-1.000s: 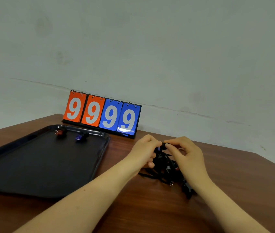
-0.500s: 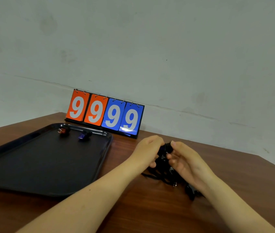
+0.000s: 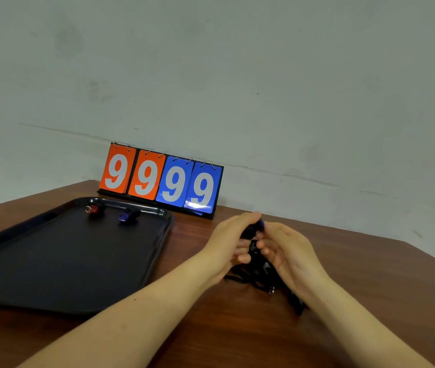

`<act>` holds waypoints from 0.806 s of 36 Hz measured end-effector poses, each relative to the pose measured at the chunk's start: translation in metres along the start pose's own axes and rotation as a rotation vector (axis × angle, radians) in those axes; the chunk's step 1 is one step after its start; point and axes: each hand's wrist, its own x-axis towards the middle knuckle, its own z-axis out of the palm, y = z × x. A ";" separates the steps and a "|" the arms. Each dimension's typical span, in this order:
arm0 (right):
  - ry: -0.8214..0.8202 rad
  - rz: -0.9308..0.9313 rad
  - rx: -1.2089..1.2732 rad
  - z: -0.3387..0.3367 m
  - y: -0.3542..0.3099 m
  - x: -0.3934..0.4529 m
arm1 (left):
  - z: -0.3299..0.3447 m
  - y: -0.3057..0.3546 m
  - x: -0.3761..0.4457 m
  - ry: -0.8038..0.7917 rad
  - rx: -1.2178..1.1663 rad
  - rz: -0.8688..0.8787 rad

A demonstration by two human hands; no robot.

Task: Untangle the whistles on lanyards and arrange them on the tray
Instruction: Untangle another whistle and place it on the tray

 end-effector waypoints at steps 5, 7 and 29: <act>0.106 -0.120 -0.185 0.005 0.000 -0.003 | -0.003 -0.002 0.001 -0.024 -0.054 -0.025; 0.143 -0.176 -0.279 0.005 0.000 -0.004 | -0.002 -0.002 0.001 -0.036 -0.121 -0.042; 0.162 -0.189 -0.244 0.008 0.004 -0.005 | -0.004 -0.005 0.007 -0.087 -0.083 -0.077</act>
